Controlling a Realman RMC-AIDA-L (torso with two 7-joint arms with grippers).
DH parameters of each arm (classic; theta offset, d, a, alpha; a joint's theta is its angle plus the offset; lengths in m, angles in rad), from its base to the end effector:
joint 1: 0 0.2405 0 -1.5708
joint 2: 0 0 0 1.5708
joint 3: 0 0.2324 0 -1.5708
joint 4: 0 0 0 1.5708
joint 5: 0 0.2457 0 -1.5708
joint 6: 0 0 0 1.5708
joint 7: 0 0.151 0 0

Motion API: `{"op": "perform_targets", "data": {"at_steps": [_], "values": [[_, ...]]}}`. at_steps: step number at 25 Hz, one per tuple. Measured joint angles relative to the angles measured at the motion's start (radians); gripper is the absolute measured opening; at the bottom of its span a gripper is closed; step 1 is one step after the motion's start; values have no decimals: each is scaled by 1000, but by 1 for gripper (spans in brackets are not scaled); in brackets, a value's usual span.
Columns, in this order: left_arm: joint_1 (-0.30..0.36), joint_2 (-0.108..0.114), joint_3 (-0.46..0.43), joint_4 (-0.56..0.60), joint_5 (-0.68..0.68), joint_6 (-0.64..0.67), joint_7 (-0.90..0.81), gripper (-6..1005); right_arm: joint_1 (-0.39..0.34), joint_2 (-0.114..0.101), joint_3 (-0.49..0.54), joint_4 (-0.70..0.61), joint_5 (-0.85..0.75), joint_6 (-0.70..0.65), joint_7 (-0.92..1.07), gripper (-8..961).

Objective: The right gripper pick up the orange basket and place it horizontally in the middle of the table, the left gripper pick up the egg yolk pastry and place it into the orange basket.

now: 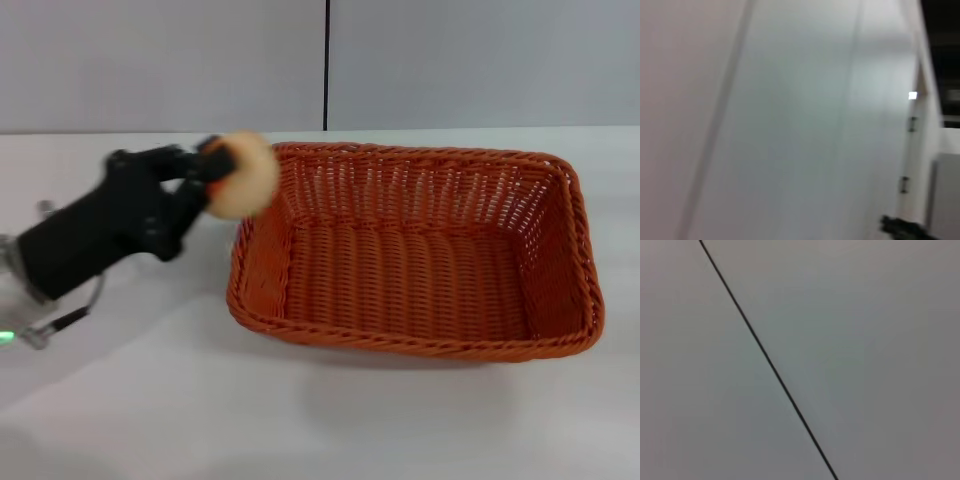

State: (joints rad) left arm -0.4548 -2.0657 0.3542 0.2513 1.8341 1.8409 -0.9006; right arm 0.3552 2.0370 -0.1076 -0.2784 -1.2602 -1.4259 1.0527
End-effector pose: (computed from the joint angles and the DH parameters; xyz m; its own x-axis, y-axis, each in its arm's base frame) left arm -0.2733 0.2859 0.0001 0.4851 0.0503 0.8730 0.4450 -0.8736 -0.1969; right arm 0.3887 0.3085 0.1167 0.2527 0.2250 -0.9410 -0.9476 -0.1391 -0.2877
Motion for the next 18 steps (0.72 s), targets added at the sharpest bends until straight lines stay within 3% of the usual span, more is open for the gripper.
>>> {"op": "perform_targets", "data": {"at_steps": [6, 16, 18], "values": [[-64, -4, 57, -77, -1, -39, 34, 115, 0, 0, -7, 8, -1, 1, 0, 390], [-45, -2, 43, -102, -30, -33, 34, 188, 9, 0, -9, 9, -1, 8, 1, 390], [-44, -2, 43, -104, -35, -32, 34, 268, 11, 0, -9, 10, -1, 8, 1, 390]]}}
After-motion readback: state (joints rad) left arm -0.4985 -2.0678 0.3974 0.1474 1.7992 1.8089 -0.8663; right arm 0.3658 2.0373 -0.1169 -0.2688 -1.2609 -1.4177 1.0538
